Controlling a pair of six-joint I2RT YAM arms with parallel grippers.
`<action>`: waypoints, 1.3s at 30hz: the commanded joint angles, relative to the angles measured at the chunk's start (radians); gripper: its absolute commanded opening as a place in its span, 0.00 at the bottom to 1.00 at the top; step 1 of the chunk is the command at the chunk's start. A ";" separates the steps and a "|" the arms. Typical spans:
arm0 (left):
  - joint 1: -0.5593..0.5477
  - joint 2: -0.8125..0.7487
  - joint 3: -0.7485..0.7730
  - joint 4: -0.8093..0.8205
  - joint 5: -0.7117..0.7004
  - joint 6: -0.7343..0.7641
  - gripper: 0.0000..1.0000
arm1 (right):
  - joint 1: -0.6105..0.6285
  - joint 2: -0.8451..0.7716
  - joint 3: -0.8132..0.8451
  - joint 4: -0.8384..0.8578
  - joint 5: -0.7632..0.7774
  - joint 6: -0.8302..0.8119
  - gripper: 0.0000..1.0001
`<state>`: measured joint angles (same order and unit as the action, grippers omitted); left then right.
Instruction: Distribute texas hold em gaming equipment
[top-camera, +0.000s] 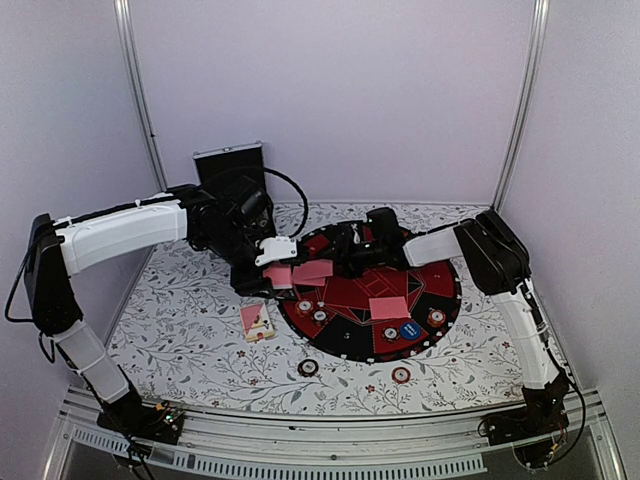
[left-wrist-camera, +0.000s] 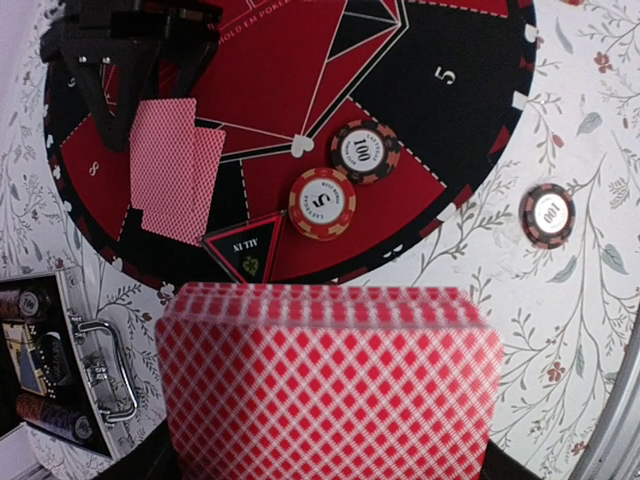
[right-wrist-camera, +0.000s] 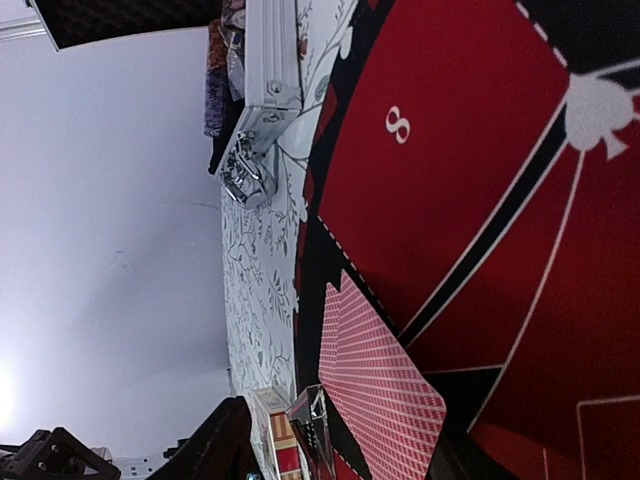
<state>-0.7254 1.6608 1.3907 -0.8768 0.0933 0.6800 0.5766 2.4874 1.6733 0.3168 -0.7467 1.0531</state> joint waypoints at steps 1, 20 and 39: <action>0.006 -0.029 -0.005 0.006 0.018 -0.001 0.00 | -0.007 -0.104 -0.027 -0.146 0.101 -0.129 0.58; 0.006 -0.029 0.004 -0.004 0.031 -0.007 0.00 | -0.005 -0.137 0.031 -0.505 0.248 -0.284 0.74; 0.006 -0.022 0.011 -0.010 0.035 -0.010 0.00 | -0.004 -0.152 0.022 -0.582 0.228 -0.390 0.83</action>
<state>-0.7254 1.6608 1.3907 -0.8810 0.1192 0.6792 0.5770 2.3131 1.7004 -0.2424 -0.4561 0.6575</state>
